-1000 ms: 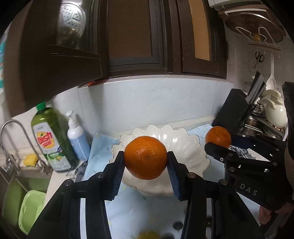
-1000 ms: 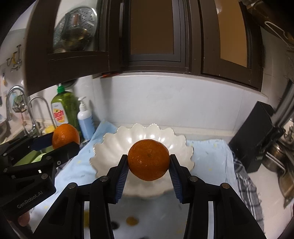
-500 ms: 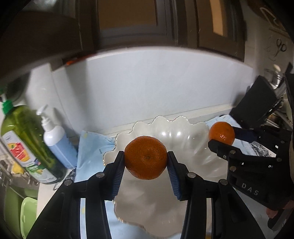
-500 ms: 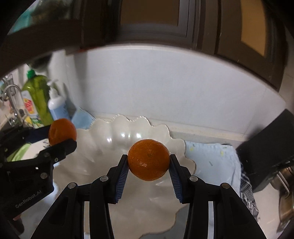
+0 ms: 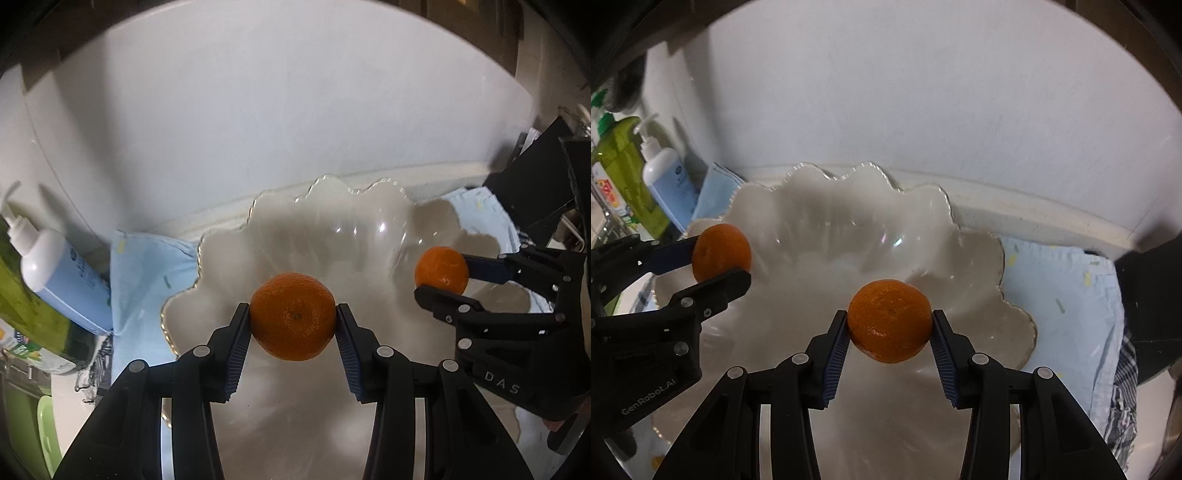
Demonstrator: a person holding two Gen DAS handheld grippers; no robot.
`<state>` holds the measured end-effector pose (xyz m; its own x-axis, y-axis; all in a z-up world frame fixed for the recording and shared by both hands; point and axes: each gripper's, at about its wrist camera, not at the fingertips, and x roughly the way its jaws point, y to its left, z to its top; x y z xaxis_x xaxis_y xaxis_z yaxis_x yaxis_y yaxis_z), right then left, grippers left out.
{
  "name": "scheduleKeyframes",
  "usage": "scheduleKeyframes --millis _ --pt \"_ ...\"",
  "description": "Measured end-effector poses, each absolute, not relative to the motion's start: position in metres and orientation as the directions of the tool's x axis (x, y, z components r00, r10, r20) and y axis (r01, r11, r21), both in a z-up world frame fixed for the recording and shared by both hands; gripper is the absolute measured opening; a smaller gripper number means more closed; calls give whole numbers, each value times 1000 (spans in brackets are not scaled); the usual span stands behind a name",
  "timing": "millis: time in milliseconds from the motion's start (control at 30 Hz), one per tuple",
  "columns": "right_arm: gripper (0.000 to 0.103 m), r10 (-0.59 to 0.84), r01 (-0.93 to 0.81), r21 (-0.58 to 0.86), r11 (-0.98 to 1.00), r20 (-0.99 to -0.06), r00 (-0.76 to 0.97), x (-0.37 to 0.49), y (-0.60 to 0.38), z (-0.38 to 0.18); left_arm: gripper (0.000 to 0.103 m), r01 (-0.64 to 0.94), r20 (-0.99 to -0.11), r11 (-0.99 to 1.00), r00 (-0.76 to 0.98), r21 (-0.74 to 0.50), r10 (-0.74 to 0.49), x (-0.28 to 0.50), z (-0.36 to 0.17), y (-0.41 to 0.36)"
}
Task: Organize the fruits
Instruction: 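Lift the oranges and carry both over the white bowl, then open both tools to drop the oranges into the bowl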
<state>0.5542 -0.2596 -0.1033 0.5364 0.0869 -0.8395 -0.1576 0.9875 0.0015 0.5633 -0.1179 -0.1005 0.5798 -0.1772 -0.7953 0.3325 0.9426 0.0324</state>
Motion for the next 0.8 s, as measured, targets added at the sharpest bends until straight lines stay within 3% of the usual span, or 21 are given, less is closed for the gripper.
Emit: scheduleKeyframes --millis 367,433,467,500,533,567,800 --pt "46 83 -162 5 987 -873 481 565 -263 -121 46 326 -846 945 508 15 -162 581 -121 -118" --pt "46 70 -163 -10 987 -875 479 566 -263 -123 53 326 -849 945 503 15 -160 581 -123 -119" --pt "48 62 -162 -18 987 -878 475 566 -263 -124 64 323 -845 946 512 20 -157 580 -121 -119" --pt "57 57 -159 -22 987 -877 478 566 -264 -124 70 318 -837 948 525 27 -152 579 -119 -120" --pt "66 54 -153 -25 988 -873 485 565 -266 -123 70 314 -830 949 538 34 -148 578 -116 -120" --pt "68 49 -144 -26 989 -868 493 564 -267 -121 71 313 -826 949 545 40 -145 578 -114 -120" --pt "69 14 -110 -56 992 -835 550 548 -275 -103 84 267 -795 961 597 67 -110 568 -94 -106"
